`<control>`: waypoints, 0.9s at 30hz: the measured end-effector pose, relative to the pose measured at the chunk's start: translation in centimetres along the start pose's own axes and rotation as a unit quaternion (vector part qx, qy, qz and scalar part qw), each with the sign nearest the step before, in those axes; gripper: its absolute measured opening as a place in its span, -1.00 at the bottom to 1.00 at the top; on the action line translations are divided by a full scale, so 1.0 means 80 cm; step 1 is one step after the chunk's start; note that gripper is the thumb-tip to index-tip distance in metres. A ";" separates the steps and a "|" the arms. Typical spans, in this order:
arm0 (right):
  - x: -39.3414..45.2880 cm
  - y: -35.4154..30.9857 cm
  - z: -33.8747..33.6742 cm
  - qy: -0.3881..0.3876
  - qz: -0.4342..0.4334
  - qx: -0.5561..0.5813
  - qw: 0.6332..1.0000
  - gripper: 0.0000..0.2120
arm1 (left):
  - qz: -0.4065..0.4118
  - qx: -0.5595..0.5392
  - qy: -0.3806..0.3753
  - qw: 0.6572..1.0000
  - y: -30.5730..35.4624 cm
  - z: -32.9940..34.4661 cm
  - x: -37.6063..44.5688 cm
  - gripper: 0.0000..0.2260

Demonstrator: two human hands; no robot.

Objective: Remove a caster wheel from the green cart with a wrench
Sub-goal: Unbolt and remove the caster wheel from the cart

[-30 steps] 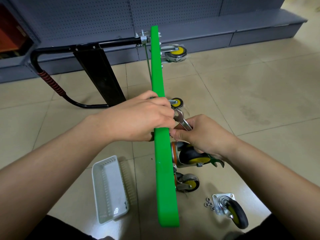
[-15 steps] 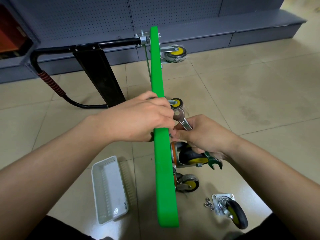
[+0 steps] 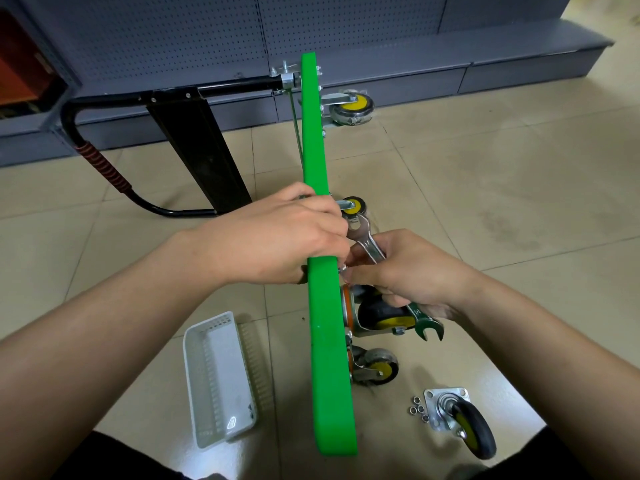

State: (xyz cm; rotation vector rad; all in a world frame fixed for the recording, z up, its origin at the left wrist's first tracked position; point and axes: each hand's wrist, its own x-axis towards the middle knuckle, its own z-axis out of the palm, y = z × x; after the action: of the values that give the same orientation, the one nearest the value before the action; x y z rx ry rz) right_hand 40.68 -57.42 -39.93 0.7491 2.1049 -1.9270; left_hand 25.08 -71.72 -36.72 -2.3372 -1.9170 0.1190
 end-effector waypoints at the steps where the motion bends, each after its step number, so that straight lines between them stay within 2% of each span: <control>1: 0.000 0.001 0.001 0.001 -0.002 -0.001 1.000 -0.90 | 0.000 0.001 0.001 1.000 0.000 0.001 0.000 -0.74; 5: 0.001 0.003 0.005 0.017 -0.009 -0.008 1.000 -0.80 | -0.002 -0.003 0.003 1.000 0.000 0.002 0.000 -0.75; 10: -0.003 -0.003 0.000 -0.003 -0.008 0.015 1.000 -0.92 | -0.003 -0.006 0.003 1.000 0.001 0.000 0.000 -0.74; 14: -0.003 -0.002 0.002 0.000 -0.014 -0.002 1.000 -0.93 | -0.003 -0.006 0.003 1.000 0.001 0.000 0.000 -0.75; 17: -0.002 -0.002 0.003 0.019 -0.006 -0.009 1.000 -0.85 | -0.004 -0.005 0.000 1.000 0.001 -0.001 0.000 -0.74; 20: -0.003 -0.006 0.001 0.006 0.013 0.008 1.000 -0.90 | -0.005 -0.006 -0.001 1.000 0.001 -0.001 0.000 -0.71; 27: 0.000 -0.003 0.002 -0.002 0.042 0.031 0.999 -0.75 | -0.006 0.004 -0.007 1.000 -0.001 0.001 0.001 -0.70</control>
State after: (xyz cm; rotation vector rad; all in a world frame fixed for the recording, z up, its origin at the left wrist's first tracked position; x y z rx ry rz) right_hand 40.52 -57.57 -39.74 0.8330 1.9852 -1.9559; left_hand 25.03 -71.66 -36.80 -2.3256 -1.9333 0.1435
